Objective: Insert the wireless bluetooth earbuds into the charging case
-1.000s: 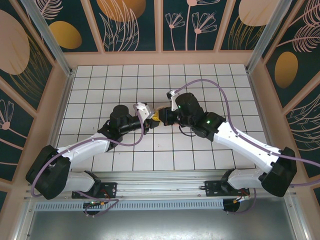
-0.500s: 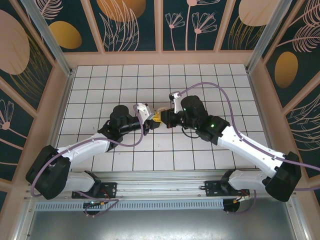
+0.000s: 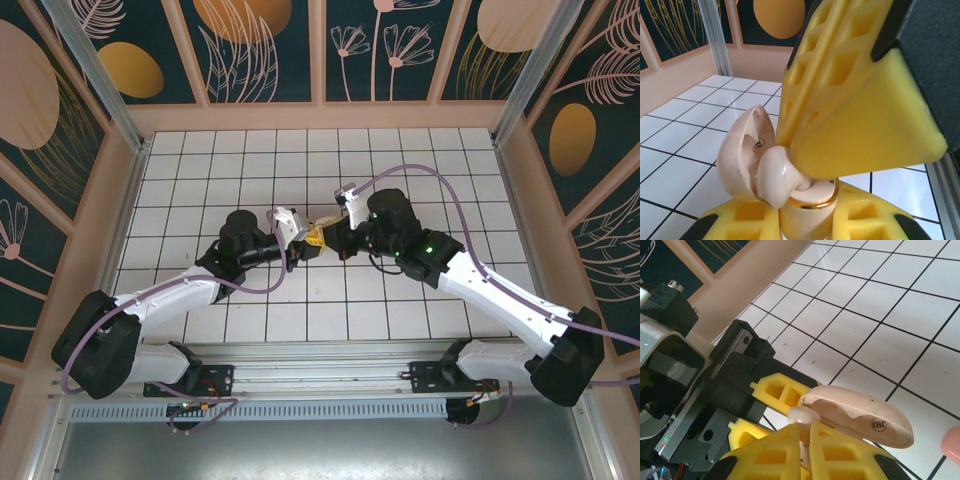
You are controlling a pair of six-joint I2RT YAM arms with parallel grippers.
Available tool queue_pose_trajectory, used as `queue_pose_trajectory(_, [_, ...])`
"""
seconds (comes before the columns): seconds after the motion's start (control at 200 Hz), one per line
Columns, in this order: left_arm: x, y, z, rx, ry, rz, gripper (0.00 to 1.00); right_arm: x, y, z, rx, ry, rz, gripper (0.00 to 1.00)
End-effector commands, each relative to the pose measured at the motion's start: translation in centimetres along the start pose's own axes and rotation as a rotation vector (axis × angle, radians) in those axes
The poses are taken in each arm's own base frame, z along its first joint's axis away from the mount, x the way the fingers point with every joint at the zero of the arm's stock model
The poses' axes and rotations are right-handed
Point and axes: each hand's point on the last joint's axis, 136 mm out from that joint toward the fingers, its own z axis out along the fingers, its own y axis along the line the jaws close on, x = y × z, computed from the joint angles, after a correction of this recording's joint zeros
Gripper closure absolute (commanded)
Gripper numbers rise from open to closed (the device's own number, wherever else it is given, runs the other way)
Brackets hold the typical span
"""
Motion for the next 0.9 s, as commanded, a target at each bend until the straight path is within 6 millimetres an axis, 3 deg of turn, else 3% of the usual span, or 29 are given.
queue_pose_trajectory(0.0, [-1.1, -0.5, 0.2, 0.041, -0.022, 0.028, 0.9, -1.7, 0.7, -1.3, -0.028, -0.052, -0.066, 0.9])
queue_pose_trajectory(0.285, [-1.0, -0.3, 0.2, 0.028, -0.015, 0.036, 0.9, -2.0, 0.9, -1.5, -0.04, -0.071, -0.049, 0.89])
queue_pose_trajectory(0.581, [-1.3, -0.7, 0.2, 0.049, -0.025, 0.039, 0.9, -1.5, 1.1, -1.0, -0.054, -0.031, -0.042, 0.73])
queue_pose_trajectory(0.896, [-1.6, -2.0, 0.1, 0.131, -0.037, 0.039, 0.89, -0.7, 1.8, -0.7, -0.197, 0.012, -0.029, 0.72])
